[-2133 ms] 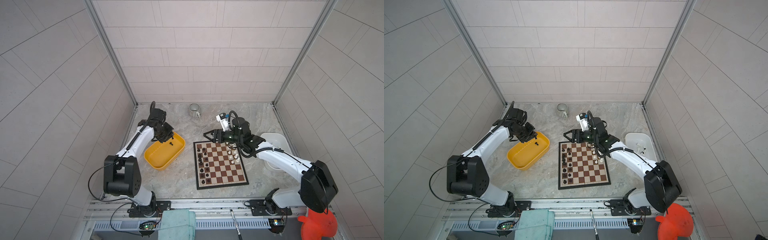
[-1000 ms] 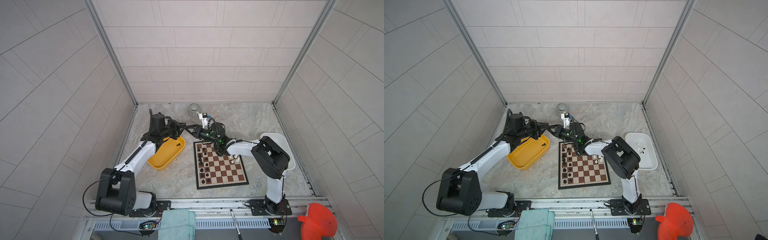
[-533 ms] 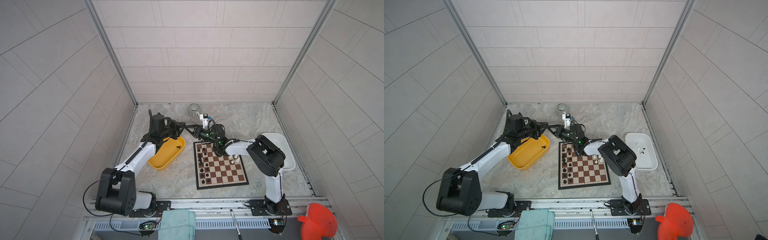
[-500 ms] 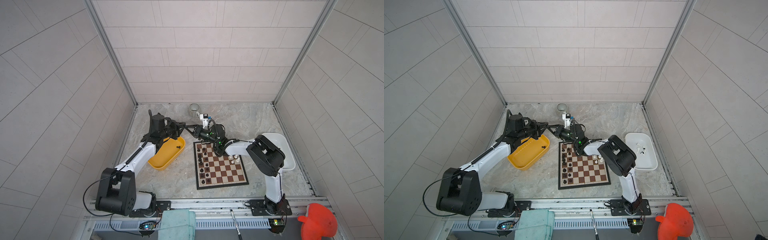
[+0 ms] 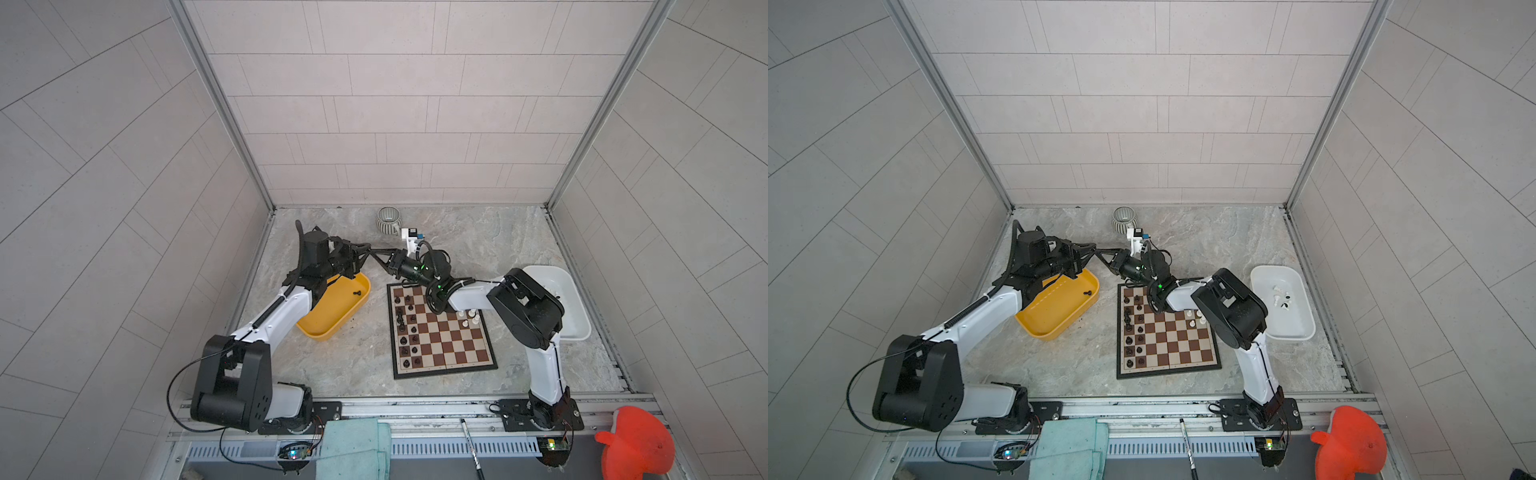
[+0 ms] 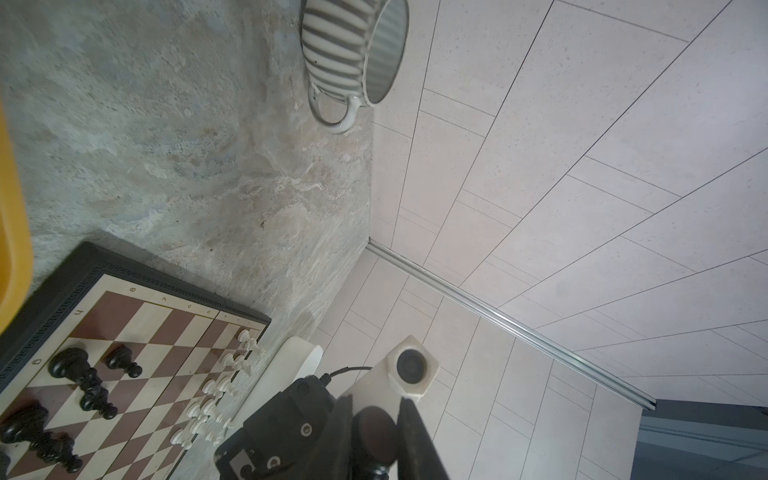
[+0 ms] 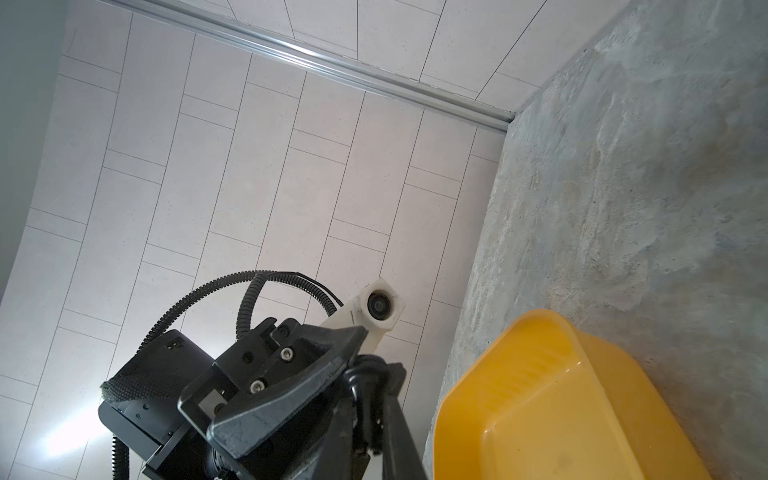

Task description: Set up the chess pieces on the board

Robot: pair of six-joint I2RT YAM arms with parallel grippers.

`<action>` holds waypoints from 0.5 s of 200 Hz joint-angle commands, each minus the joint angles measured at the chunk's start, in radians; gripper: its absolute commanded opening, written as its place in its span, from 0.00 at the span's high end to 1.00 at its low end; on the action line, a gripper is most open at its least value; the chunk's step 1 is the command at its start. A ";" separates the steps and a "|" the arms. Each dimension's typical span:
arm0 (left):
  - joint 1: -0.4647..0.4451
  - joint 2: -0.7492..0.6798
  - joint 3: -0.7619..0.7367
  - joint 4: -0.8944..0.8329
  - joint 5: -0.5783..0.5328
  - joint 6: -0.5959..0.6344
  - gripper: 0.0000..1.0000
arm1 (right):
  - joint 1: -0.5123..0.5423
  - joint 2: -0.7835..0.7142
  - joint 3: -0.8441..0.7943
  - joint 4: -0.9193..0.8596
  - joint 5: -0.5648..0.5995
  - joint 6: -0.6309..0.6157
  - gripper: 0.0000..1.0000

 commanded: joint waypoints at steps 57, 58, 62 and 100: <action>0.050 0.004 0.187 -0.344 0.025 0.348 0.42 | -0.044 -0.102 -0.028 -0.089 -0.069 -0.006 1.00; 0.051 0.004 0.192 -0.357 0.024 0.361 0.41 | -0.046 -0.106 -0.029 -0.096 -0.072 -0.010 1.00; 0.060 -0.001 0.212 -0.400 0.024 0.401 0.37 | -0.052 -0.122 -0.037 -0.129 -0.086 -0.023 1.00; 0.135 -0.081 0.286 -0.731 0.019 0.763 0.17 | -0.117 -0.345 -0.002 -0.857 -0.207 -0.429 1.00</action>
